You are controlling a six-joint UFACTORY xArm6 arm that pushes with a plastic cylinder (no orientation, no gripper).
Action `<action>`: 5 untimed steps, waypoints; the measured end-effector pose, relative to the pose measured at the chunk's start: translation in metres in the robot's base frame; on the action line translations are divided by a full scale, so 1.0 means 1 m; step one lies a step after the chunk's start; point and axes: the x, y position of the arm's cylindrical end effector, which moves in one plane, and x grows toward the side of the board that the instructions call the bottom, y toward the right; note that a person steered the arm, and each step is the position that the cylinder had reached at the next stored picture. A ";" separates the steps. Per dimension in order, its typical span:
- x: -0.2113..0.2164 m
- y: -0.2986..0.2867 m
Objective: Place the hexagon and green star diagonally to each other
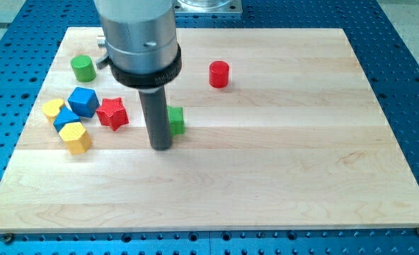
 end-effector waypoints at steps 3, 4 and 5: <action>-0.064 0.042; -0.059 0.042; -0.048 0.099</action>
